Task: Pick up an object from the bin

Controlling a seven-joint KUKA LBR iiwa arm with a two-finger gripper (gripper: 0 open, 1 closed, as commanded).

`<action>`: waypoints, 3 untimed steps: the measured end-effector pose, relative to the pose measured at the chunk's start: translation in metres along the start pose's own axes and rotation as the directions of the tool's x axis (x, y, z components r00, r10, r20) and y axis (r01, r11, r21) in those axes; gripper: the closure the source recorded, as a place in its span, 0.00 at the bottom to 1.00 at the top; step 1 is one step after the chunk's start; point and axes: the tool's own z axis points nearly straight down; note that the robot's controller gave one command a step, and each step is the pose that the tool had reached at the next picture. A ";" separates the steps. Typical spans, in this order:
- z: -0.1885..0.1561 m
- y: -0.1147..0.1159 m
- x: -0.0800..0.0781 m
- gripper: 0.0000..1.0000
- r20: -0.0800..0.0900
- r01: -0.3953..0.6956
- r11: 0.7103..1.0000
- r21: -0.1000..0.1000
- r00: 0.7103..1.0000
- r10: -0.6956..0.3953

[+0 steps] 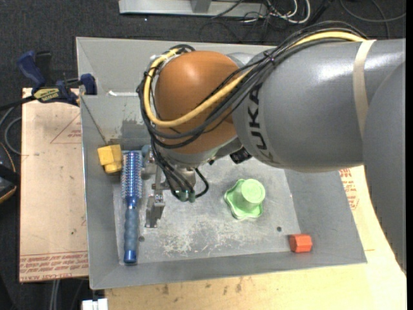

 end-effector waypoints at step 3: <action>0.138 0.001 -0.022 1.00 0.006 0.324 0.946 0.005 0.946 -0.324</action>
Offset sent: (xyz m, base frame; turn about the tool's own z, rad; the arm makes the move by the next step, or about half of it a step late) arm 0.0321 -0.0014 -0.1417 -0.1333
